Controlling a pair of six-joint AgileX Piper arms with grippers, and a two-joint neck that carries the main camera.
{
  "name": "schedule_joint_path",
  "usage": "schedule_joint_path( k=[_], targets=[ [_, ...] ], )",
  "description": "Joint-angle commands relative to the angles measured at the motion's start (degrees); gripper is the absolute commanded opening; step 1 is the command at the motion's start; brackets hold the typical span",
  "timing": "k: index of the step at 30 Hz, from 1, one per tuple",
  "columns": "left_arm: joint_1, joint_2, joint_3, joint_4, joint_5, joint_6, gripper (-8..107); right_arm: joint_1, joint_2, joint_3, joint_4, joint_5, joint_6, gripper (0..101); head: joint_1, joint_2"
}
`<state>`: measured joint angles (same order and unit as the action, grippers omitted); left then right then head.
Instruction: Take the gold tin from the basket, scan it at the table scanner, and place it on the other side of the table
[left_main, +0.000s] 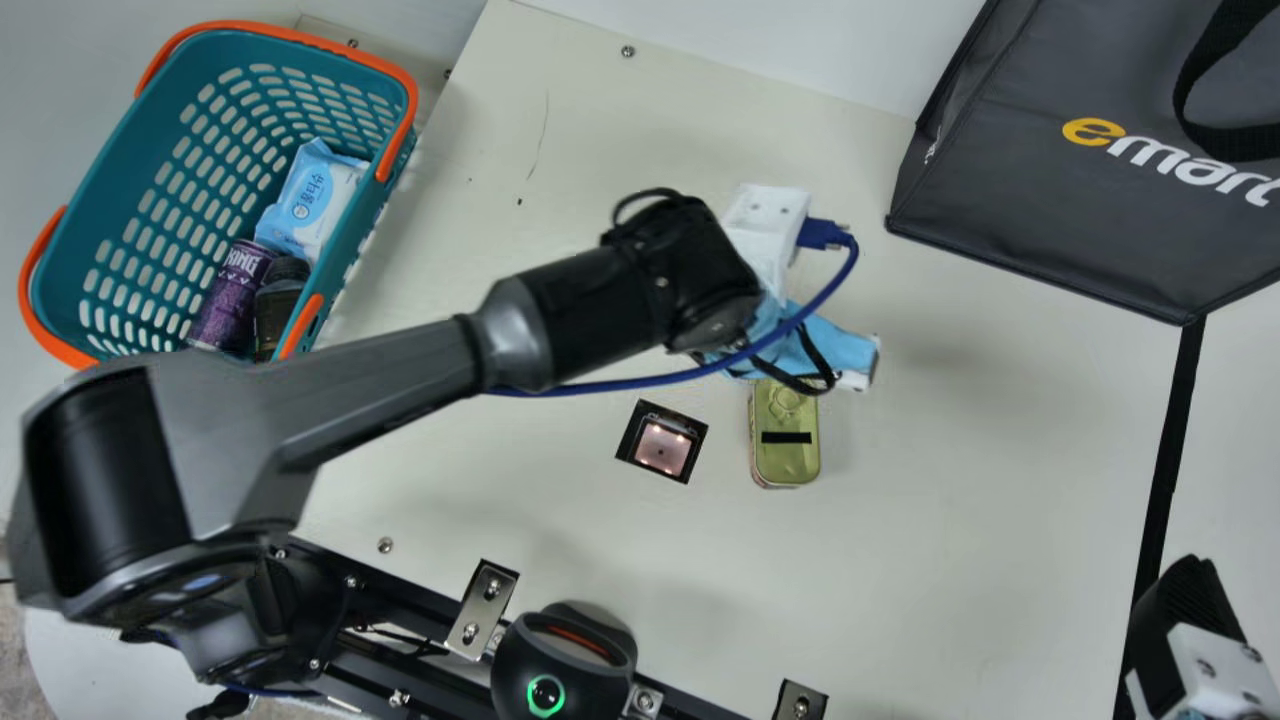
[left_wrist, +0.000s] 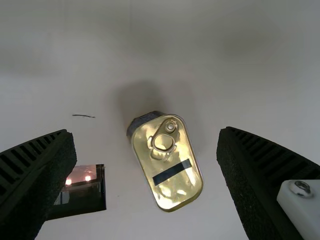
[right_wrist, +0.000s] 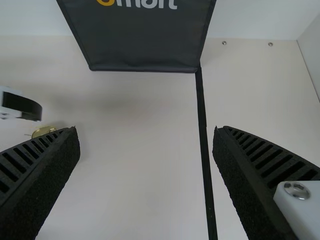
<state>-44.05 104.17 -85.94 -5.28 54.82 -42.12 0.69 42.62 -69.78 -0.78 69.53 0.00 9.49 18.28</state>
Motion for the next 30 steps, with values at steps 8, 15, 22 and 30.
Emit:
schedule_joint_path(
  k=[8, 15, 22, 30],
  targets=[
    [10.03, -14.67, 11.86, -5.68, -4.50, 14.60, 90, 0.00, 0.00, 0.00, 0.00, 0.00, 0.00, 95, -1.57, 0.14],
    [20.02, -26.29, 19.69, -11.43, -3.93, 27.05, 90, 0.00, 0.00, 0.00, 0.00, 0.00, 0.00, 95, -1.57, 0.14],
    [31.12, -36.87, 24.20, -15.37, 0.08, 39.19, 90, 0.00, 0.00, 0.00, 0.00, 0.00, 0.00, 95, -1.57, 0.14],
    [42.02, -45.91, 25.55, -15.25, 6.04, 50.07, 90, 0.00, 0.00, 0.00, 0.00, 0.00, 0.00, 95, -1.57, 0.14]
  ],
)
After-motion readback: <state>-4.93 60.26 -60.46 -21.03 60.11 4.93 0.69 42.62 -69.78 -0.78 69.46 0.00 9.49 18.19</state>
